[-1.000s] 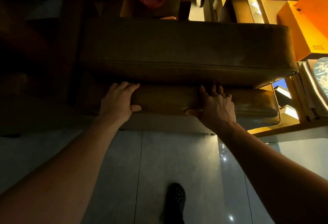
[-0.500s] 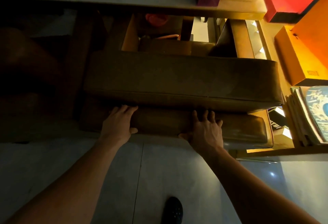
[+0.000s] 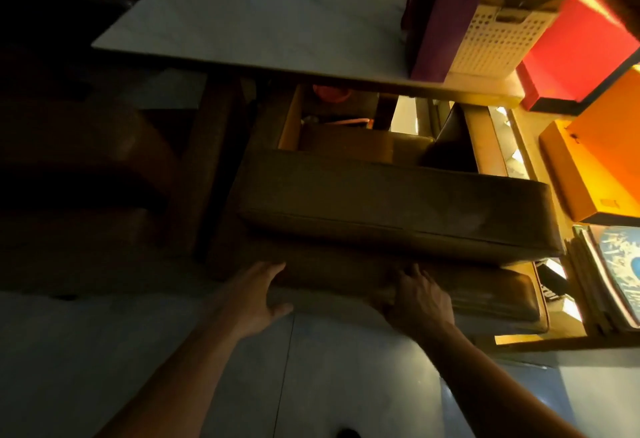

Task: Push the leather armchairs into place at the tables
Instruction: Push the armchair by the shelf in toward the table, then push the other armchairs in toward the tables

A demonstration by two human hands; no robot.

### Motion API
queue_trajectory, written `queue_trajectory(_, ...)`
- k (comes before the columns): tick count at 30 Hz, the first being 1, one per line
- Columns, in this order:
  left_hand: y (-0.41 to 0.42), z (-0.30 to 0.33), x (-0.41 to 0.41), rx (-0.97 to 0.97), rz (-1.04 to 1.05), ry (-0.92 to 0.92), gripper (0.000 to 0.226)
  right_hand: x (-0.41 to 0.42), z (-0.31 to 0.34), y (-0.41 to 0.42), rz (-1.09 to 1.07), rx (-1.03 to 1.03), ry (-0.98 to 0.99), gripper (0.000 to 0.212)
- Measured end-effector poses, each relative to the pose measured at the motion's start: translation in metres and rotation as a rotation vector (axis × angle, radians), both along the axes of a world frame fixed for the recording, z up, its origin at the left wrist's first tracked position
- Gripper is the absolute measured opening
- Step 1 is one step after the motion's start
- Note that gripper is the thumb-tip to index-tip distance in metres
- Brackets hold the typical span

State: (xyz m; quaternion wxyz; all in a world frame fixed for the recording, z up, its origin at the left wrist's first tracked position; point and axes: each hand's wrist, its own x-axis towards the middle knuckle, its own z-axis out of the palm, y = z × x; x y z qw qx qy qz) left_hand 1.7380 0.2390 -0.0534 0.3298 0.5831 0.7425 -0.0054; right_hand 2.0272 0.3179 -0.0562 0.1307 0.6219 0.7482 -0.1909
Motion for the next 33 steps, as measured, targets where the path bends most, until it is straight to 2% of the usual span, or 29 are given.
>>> queue_trajectory(3,-0.019,0.024,-0.041,-0.005,0.019,0.001,0.082,-0.047,0.018,-0.025,0.056,-0.064,0.027,0.083)
queue_trajectory(9,-0.064,0.083,-0.15,0.111,0.01,0.024,0.083,-0.185,0.061,-0.07,0.109,-0.113,0.06,0.083)
queue_trajectory(13,-0.099,0.109,-0.236,0.12,0.053,0.015,0.084,-0.275,0.086,-0.096,0.123,-0.085,0.104,0.072)
queue_trajectory(17,-0.136,0.122,-0.311,0.135,0.106,0.033,0.085,-0.355,0.101,-0.125,0.165,-0.073,0.142,0.072)
queue_trajectory(26,-0.198,0.095,-0.464,0.269,0.283,0.06,0.089,-0.507,0.083,-0.142,0.293,-0.056,0.117,0.065)
queue_trajectory(33,-0.21,0.048,-0.586,0.316,0.324,0.155,0.088,-0.629,0.025,-0.132,0.315,0.001,0.149,0.088)
